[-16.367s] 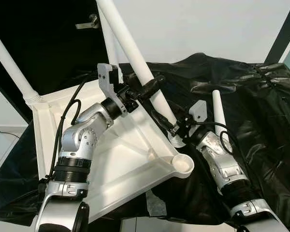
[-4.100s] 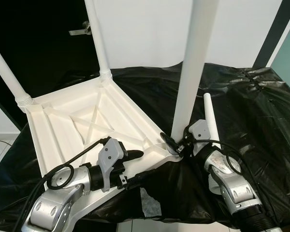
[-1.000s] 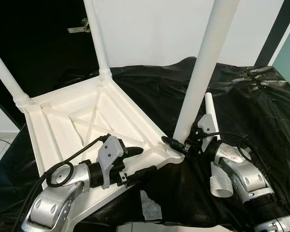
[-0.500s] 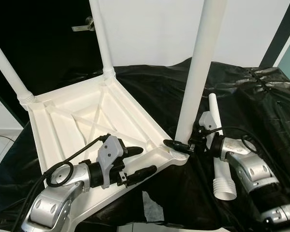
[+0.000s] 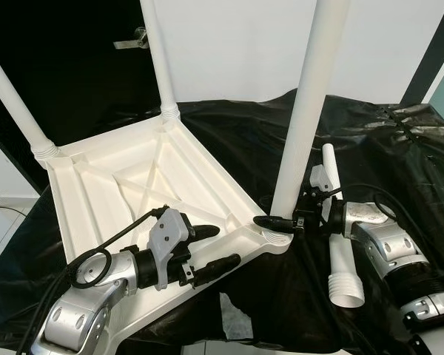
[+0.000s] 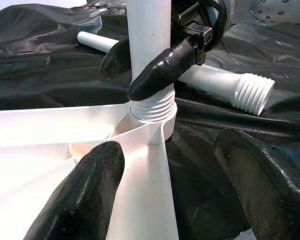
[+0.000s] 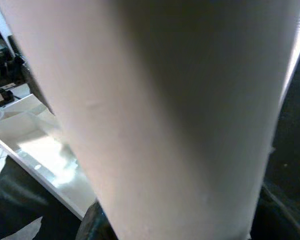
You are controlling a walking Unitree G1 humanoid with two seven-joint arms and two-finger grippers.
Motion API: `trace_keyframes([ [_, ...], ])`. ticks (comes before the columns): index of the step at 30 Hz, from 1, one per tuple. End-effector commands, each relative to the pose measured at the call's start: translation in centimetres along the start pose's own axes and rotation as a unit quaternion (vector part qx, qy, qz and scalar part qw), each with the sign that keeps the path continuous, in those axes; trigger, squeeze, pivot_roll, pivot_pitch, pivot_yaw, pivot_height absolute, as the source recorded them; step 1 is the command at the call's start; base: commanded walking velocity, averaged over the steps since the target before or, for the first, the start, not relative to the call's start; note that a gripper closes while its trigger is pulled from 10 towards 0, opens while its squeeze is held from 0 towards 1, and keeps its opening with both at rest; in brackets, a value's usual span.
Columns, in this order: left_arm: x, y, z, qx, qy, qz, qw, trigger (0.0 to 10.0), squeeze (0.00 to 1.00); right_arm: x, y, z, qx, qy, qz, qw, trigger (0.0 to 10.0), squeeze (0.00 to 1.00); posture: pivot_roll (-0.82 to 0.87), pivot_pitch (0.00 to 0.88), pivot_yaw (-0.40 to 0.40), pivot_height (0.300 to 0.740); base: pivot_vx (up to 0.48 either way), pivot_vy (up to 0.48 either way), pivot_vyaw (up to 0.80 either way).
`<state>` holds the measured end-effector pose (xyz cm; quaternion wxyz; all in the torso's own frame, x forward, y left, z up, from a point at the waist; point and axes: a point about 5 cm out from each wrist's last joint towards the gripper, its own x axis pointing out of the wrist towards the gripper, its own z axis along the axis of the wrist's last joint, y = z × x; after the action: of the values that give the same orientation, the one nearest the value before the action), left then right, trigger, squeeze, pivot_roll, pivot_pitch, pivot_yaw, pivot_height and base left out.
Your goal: Building children table
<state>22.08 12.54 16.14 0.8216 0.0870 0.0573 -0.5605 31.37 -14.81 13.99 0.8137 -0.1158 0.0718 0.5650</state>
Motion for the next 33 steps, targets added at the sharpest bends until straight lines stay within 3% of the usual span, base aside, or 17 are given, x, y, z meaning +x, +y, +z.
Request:
trace_keyframes([
  [1,-0.3,0.3,0.1,0.002,0.003,0.03,1.0,10.0,0.0,0.0,1.5,-3.8,0.061,0.082,0.037,0.994,10.0,0.0,0.06,0.0,0.013,0.74,0.0,0.0,0.0],
  [7,-0.1,0.2,0.2,0.002,0.002,0.027,1.0,10.0,0.0,0.1,1.5,-3.9,0.061,0.095,0.067,0.991,10.0,0.0,0.05,0.0,0.014,0.74,0.0,0.0,0.0],
  [11,-0.1,0.2,0.2,0.002,0.001,0.028,1.0,10.0,0.0,0.2,1.1,-3.8,0.058,0.091,0.051,0.993,10.0,0.0,0.06,0.0,0.008,0.74,0.0,0.0,0.0],
  [13,-0.1,0.1,0.2,0.001,-0.001,0.03,1.0,10.0,0.0,0.7,0.7,-3.5,0.06,0.072,-0.006,0.996,10.0,0.0,0.06,0.0,-0.001,0.74,0.0,0.0,0.0],
  [16,-0.1,0.1,0.2,0.001,-0.002,0.031,1.0,10.0,0.0,1.0,0.6,-3.4,0.068,0.062,-0.043,0.995,10.0,0.0,0.06,0.0,-0.006,0.74,0.0,0.0,0.0],
  [19,0.1,-0.1,0.2,0.0,-0.005,0.032,0.999,10.0,0.0,1.7,0.9,-3.4,0.078,0.046,-0.129,0.988,10.0,0.0,0.06,0.0,-0.014,0.74,0.0,0.0,0.0],
  [20,0.1,-0.1,0.2,0.0,-0.005,0.032,0.999,10.0,0.0,1.7,0.9,-3.4,0.078,0.046,-0.129,0.988,10.0,0.0,0.06,0.0,-0.014,0.74,0.0,0.0,0.0],
  [21,0.2,-0.1,0.2,-0.001,-0.006,0.032,0.999,10.0,0.0,2.1,1.2,-3.3,0.084,0.038,-0.181,0.979,10.0,0.0,0.05,0.0,-0.017,0.74,0.0,0.0,0.0],
  [28,0.2,0.0,0.1,0.0,-0.006,0.03,1.0,10.0,0.0,2.9,2.1,-3.3,0.094,0.032,-0.248,0.964,10.0,0.0,0.05,0.0,-0.018,0.74,0.0,0.0,0.0],
  [29,0.3,0.0,0.1,0.001,-0.006,0.029,1.0,10.0,0.0,3.4,2.7,-3.1,0.095,0.026,-0.28,0.955,10.0,0.0,0.05,0.0,-0.015,0.74,0.0,0.0,0.0],
  [30,0.3,0.0,0.1,0.001,-0.006,0.029,1.0,10.0,0.0,3.4,2.7,-3.1,0.095,0.026,-0.28,0.955,10.0,0.0,0.05,0.0,-0.015,0.74,0.0,0.0,0.0],
  [32,0.3,0.1,0.1,0.003,-0.006,0.027,1.0,10.0,0.0,3.9,3.7,-2.9,0.099,0.012,-0.348,0.932,10.0,0.0,0.04,0.0,-0.012,0.74,0.0,0.0,0.0],
  [33,0.3,0.1,0.1,0.003,-0.006,0.027,1.0,10.0,0.0,3.9,3.7,-2.9,0.099,0.012,-0.348,0.932,10.0,0.0,0.04,0.0,-0.012,0.74,0.0,0.0,0.0],
])
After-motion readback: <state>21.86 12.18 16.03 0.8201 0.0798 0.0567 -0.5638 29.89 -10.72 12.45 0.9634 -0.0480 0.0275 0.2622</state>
